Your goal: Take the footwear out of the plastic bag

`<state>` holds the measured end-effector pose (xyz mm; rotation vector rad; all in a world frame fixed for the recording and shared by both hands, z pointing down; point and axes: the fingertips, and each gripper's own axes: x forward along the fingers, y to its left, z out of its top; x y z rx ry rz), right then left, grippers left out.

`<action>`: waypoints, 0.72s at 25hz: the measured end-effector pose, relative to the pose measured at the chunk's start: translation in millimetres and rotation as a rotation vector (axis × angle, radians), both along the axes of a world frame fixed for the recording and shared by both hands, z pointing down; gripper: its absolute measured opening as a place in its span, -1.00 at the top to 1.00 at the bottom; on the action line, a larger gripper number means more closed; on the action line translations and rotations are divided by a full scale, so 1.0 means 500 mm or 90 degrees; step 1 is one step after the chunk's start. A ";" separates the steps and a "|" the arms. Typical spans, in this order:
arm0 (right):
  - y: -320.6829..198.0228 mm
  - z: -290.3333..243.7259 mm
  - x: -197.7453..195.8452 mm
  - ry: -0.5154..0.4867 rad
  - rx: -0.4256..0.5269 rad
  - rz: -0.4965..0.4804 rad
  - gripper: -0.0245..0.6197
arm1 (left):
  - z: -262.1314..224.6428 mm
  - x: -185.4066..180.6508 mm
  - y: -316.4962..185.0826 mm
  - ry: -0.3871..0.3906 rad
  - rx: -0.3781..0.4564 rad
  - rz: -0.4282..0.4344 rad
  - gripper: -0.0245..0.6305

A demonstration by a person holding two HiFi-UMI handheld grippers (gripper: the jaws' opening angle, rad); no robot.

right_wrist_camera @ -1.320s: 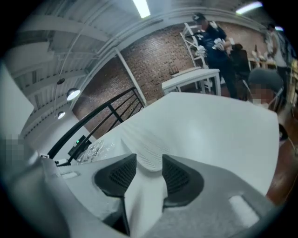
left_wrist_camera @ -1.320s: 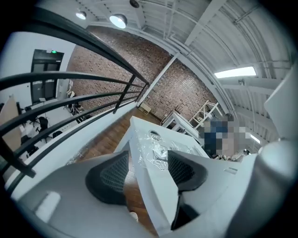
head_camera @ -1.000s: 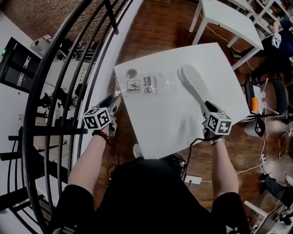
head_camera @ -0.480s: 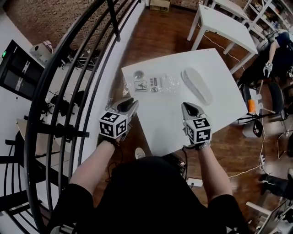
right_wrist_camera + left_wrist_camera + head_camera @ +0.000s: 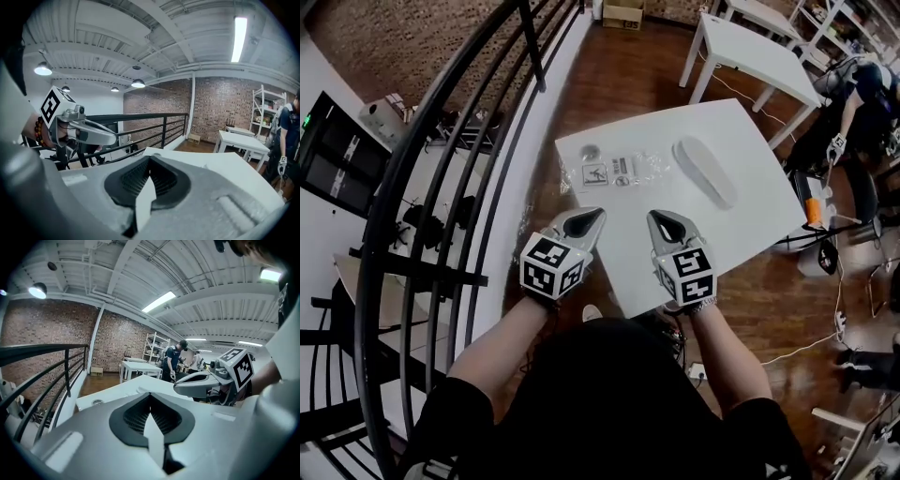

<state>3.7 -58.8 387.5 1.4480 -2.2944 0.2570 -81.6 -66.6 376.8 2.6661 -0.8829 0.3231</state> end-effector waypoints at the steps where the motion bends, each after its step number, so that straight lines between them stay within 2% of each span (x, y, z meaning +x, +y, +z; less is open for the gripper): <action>1: 0.006 -0.001 -0.010 0.000 0.002 -0.003 0.94 | -0.003 0.004 0.008 0.000 0.004 0.006 0.87; 13: 0.041 -0.038 -0.048 -0.008 0.024 0.004 0.94 | -0.035 0.068 0.061 -0.019 0.050 0.065 0.87; 18: 0.049 -0.054 -0.037 -0.004 0.031 0.001 0.94 | -0.040 0.095 0.060 -0.034 0.061 0.064 0.87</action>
